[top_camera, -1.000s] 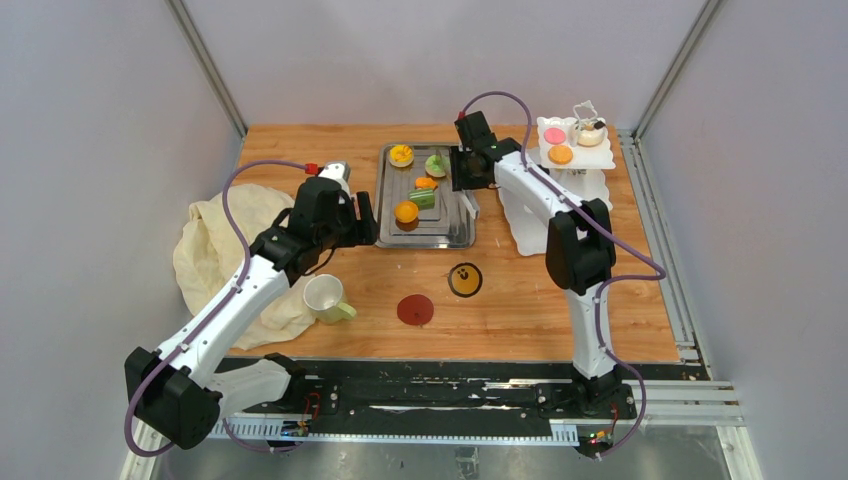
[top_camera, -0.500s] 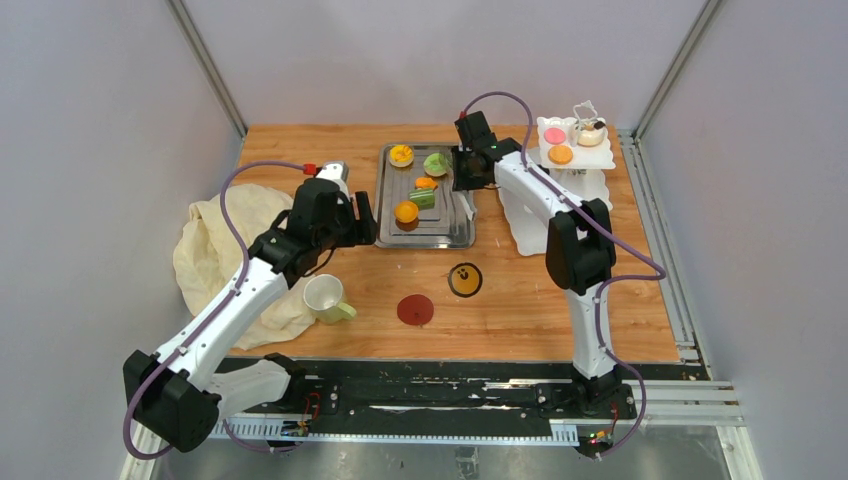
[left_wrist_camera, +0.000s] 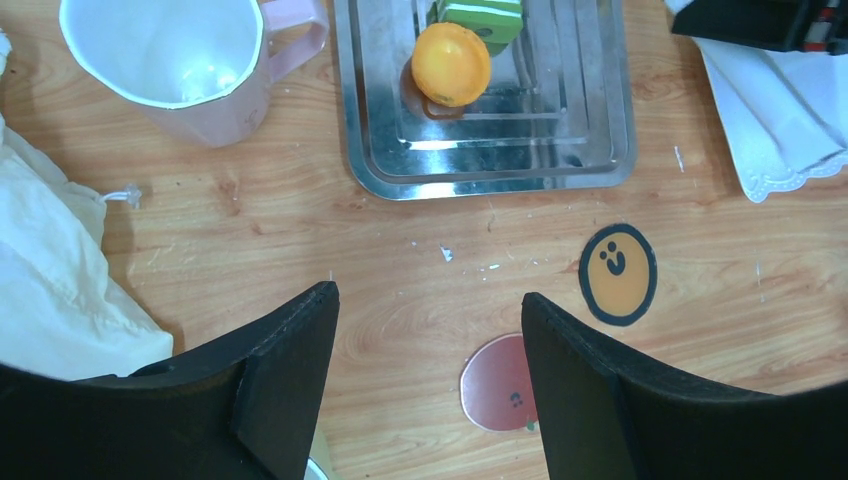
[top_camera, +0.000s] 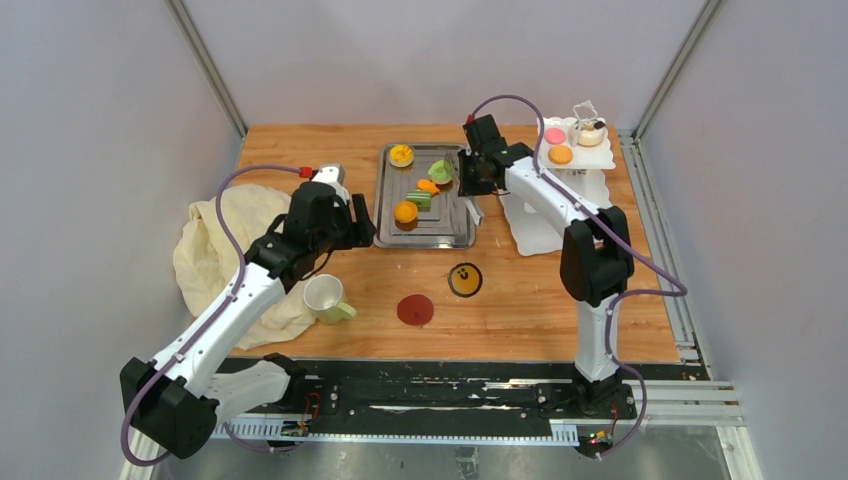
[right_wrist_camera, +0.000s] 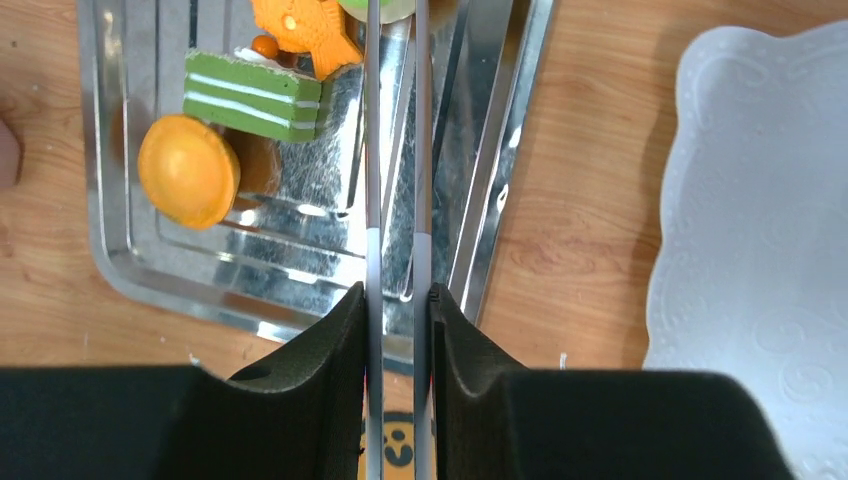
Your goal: Serve the afternoon tea
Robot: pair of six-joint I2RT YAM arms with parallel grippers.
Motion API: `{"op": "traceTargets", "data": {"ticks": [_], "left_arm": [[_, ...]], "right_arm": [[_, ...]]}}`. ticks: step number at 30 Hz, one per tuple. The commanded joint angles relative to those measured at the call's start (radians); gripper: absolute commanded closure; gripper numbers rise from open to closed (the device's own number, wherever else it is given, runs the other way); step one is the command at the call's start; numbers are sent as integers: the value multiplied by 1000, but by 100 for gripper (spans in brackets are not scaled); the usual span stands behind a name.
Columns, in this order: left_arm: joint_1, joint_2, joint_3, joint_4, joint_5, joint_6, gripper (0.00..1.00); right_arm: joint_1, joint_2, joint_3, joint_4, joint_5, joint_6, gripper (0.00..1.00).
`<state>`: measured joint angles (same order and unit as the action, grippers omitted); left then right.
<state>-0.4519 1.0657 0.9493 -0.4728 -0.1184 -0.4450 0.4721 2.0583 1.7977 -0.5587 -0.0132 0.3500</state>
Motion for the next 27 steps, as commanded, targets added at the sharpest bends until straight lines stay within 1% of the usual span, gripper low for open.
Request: {"op": "traceTargets", "data": {"ticks": [1, 7, 11, 20, 27], "left_arm": [[10, -36, -16, 19, -17, 0, 28], [11, -57, -18, -4, -19, 5, 28], [12, -83, -20, -19, -28, 5, 28], [12, -100, -22, -21, -26, 1, 29], [12, -77, -19, 9, -7, -6, 29]], "right_arm": [[-13, -135, -47, 12, -11, 17, 99], [23, -208, -84, 10, -7, 20, 99], [40, -284, -152, 11, -5, 30, 99], [99, -543, -343, 41, -45, 59, 99], [137, -760, -501, 1, -38, 100, 99]]}}
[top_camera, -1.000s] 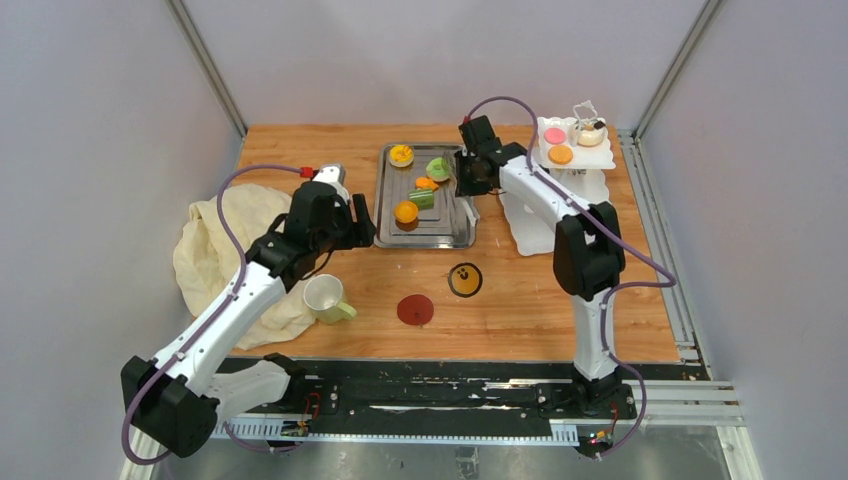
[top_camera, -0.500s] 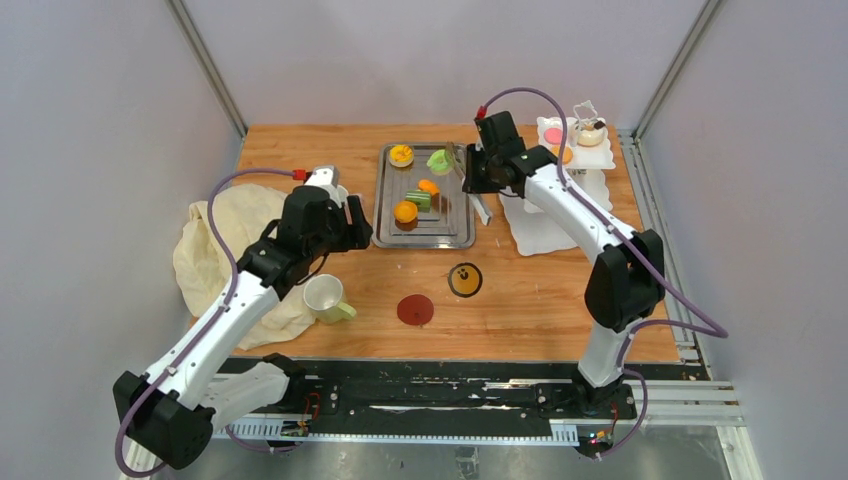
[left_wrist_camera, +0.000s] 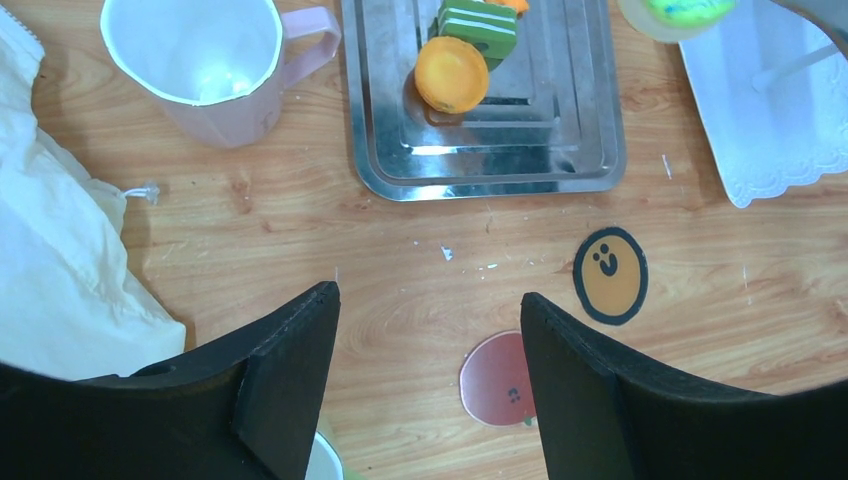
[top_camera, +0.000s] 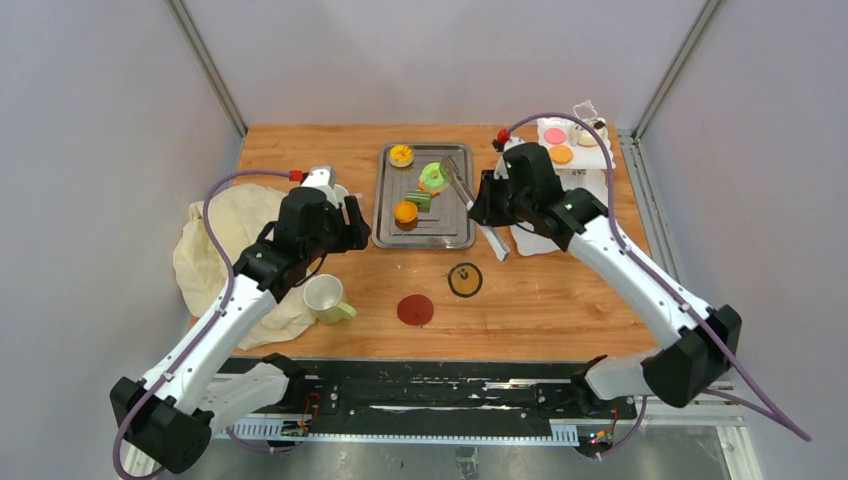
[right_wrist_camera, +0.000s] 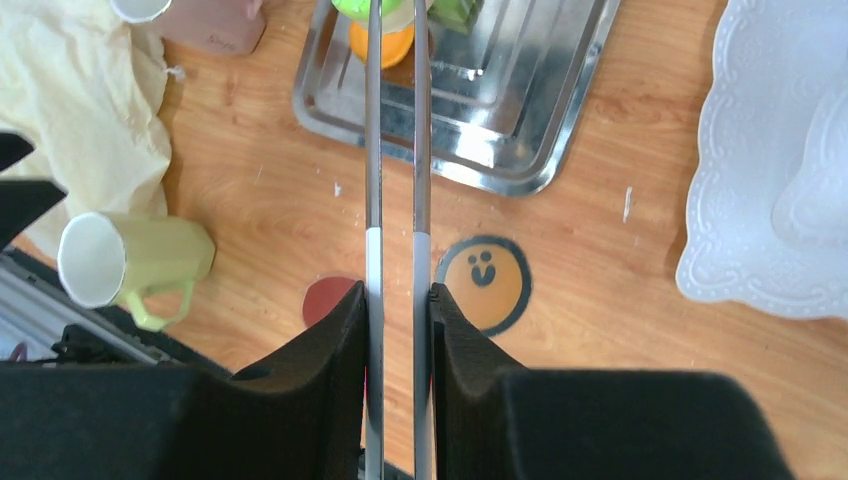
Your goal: Serve the afternoon tea
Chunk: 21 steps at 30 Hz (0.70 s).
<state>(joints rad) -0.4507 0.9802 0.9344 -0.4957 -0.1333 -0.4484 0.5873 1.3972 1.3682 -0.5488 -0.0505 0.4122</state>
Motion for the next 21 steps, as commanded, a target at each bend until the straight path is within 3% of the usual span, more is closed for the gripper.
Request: {"op": "traceTargets", "data": {"ticks": [1, 11, 21], "left_arm": [[10, 10, -1, 32, 7, 2, 29], [10, 56, 14, 57, 33, -7, 29], [10, 95, 36, 85, 66, -18, 29]], "right_arm": [[22, -139, -90, -17, -1, 49, 99], [5, -528, -304, -195, 183, 155, 99], [-199, -623, -326, -268, 222, 185, 99]]}}
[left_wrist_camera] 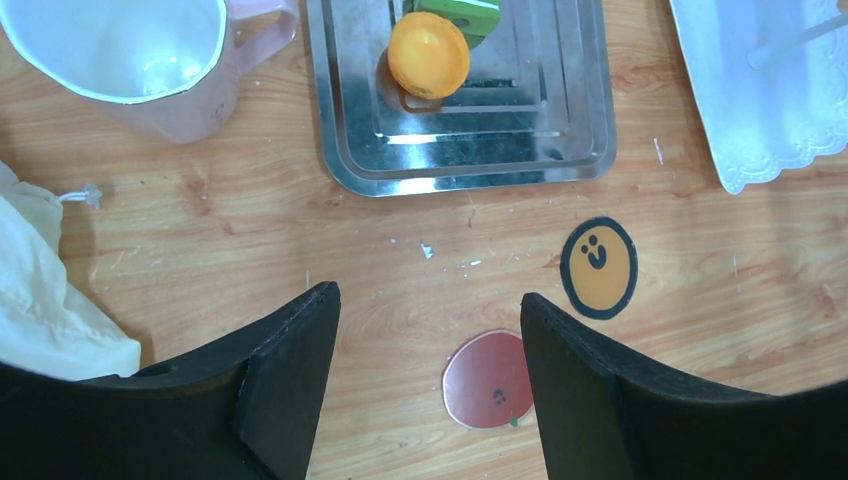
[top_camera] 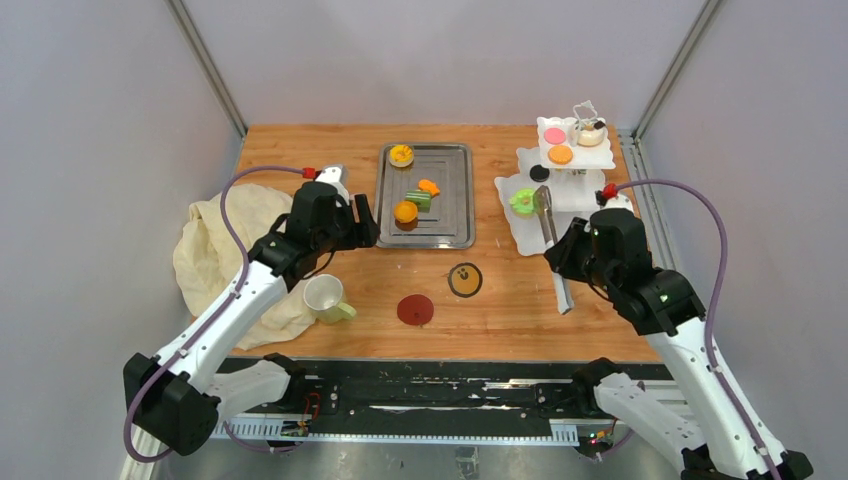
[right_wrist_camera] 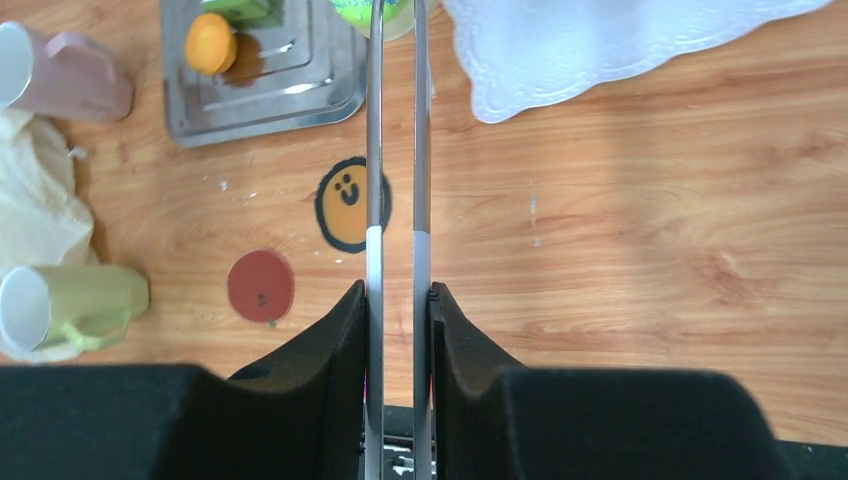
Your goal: Serve the afternoon tea
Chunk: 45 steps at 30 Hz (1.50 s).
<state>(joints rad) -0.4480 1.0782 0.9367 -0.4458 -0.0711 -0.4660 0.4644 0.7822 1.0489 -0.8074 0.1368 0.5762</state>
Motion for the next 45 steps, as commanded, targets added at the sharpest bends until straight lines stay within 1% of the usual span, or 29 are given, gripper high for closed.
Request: {"op": "traceTargets", "data": {"ticks": [1, 6, 19, 25, 26, 28, 29, 33, 36, 45], "left_arm": [[7, -5, 33, 35, -3, 3, 30], [8, 5, 35, 36, -3, 5, 29], [7, 25, 36, 51, 1, 6, 29], [8, 27, 34, 54, 1, 4, 29], [8, 26, 33, 55, 1, 5, 29], [8, 25, 29, 54, 0, 4, 29], [7, 22, 27, 53, -1, 4, 29], [8, 13, 24, 52, 0, 3, 29], [8, 8, 23, 50, -1, 3, 29], [8, -3, 21, 46, 7, -2, 29]], "right_arm": [[-105, -8, -9, -1, 29, 18, 99], [-178, -13, -62, 98, -7, 57, 99], [-219, 38, -109, 230, 9, 86, 99], [-227, 68, -125, 249, -7, 81, 99], [-229, 70, -127, 248, -12, 82, 98], [-231, 68, -133, 249, -17, 87, 86], [-234, 65, -137, 249, -17, 88, 81], [-249, 43, -138, 243, -22, 82, 69], [-256, 25, -131, 231, -25, 74, 66], [-266, -54, -104, 108, -37, 41, 66]]}}
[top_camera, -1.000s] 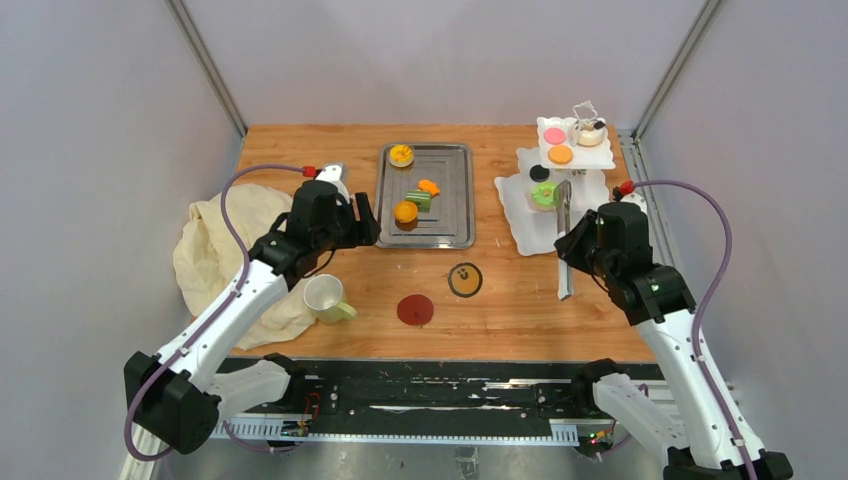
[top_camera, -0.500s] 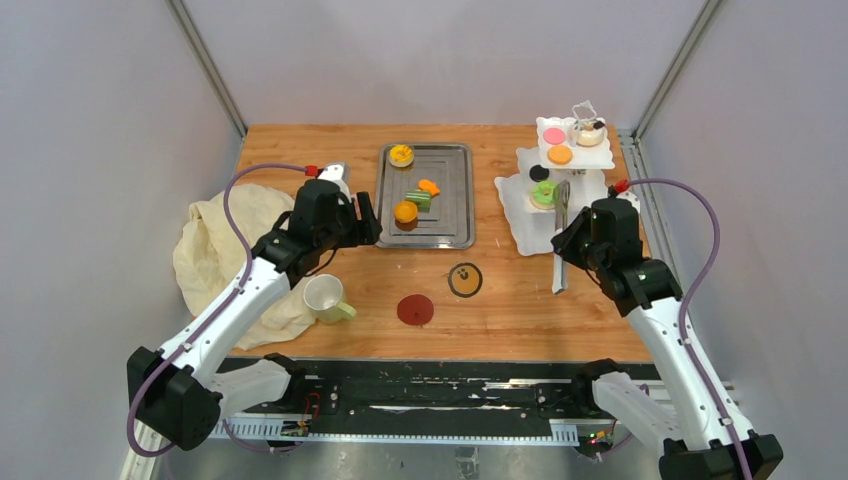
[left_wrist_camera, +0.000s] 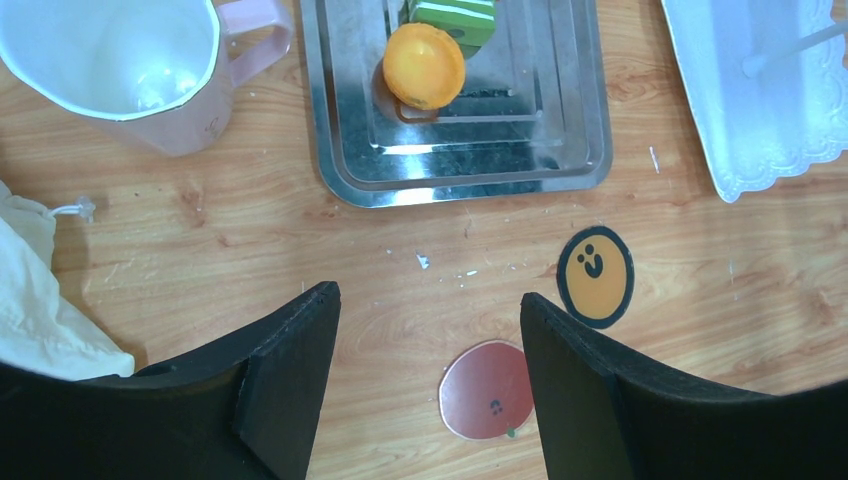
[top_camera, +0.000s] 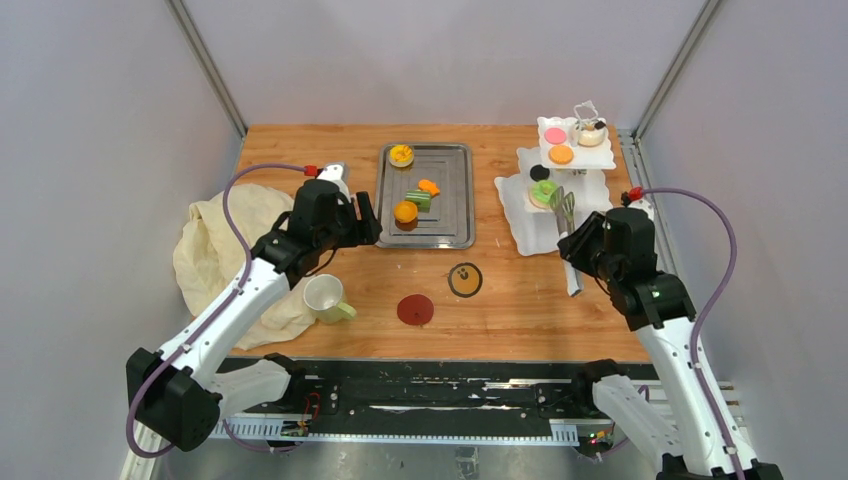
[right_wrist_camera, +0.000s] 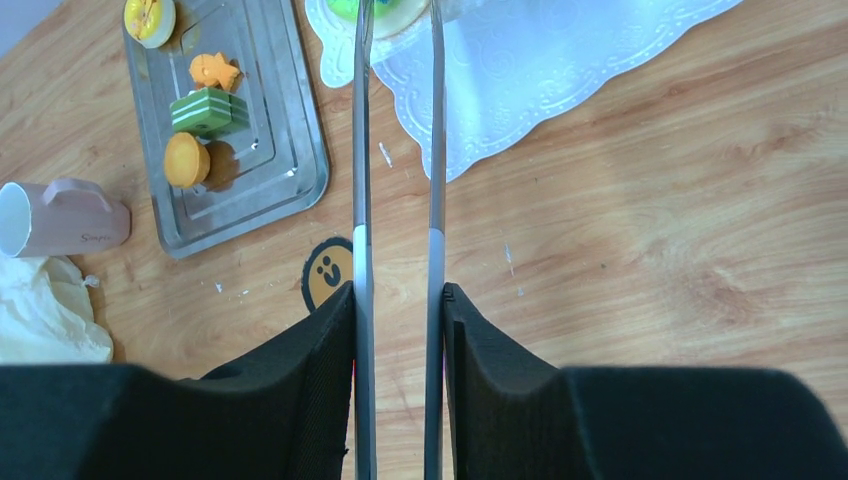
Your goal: Serve the afternoon tea
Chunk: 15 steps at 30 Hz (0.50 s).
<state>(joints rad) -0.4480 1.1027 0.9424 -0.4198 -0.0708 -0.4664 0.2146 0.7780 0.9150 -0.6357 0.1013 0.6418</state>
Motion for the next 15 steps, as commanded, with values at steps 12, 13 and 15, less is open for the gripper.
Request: {"op": "traceTargets", "data": {"ticks": [12, 13, 15], "left_arm": [[8, -47, -3, 23, 31, -29, 29], [8, -51, -5, 21, 26, -31, 29], [8, -55, -3, 8, 11, -31, 29]], "right_arm": [[-16, -195, 123, -164, -183, -206, 69], [-16, -202, 127, -149, -245, -234, 69], [-16, -195, 141, -142, -365, -281, 72]]}}
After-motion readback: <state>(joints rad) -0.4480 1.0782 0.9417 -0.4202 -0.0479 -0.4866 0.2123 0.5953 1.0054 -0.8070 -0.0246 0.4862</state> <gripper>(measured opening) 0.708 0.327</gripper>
